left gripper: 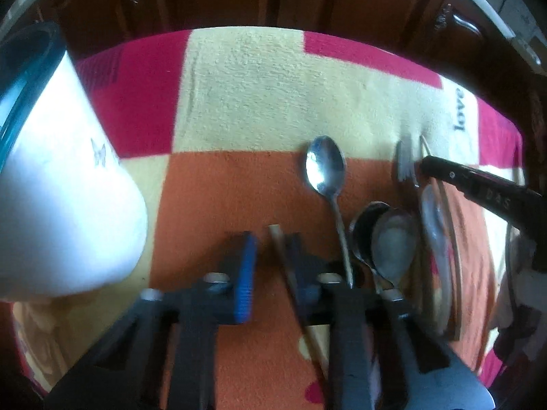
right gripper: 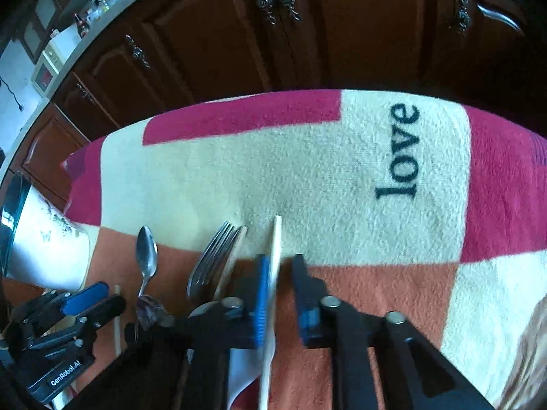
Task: Organize utensils
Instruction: 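Lower the right tool to the utensils and grasp a wooden chopstick, then carry the chopstick with the right tool and drop it into the holder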
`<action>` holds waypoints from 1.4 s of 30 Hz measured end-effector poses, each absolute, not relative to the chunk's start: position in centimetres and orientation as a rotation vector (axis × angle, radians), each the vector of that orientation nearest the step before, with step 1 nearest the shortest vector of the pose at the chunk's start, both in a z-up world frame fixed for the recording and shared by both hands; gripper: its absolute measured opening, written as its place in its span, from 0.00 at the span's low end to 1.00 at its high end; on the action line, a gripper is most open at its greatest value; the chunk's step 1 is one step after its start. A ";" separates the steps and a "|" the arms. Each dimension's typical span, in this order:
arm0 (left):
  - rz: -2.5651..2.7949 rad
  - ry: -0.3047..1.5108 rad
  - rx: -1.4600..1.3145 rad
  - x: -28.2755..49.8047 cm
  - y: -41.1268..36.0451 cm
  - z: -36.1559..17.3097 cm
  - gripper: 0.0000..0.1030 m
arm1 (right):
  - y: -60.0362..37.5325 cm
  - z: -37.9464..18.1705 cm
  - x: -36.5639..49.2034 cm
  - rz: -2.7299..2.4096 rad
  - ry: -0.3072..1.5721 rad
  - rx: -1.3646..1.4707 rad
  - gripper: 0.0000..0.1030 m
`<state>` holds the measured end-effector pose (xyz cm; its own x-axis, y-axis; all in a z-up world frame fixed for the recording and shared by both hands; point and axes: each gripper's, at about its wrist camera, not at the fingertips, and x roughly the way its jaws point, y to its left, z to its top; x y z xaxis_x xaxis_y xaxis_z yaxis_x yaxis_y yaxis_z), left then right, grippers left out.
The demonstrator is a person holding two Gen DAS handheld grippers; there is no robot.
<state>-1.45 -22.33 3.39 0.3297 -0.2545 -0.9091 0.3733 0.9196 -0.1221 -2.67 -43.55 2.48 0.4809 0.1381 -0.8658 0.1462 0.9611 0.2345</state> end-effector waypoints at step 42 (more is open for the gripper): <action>-0.579 0.678 -0.168 -6.2 -5.7 34.9 0.03 | -28.3 27.7 -8.4 0.307 0.530 0.229 0.04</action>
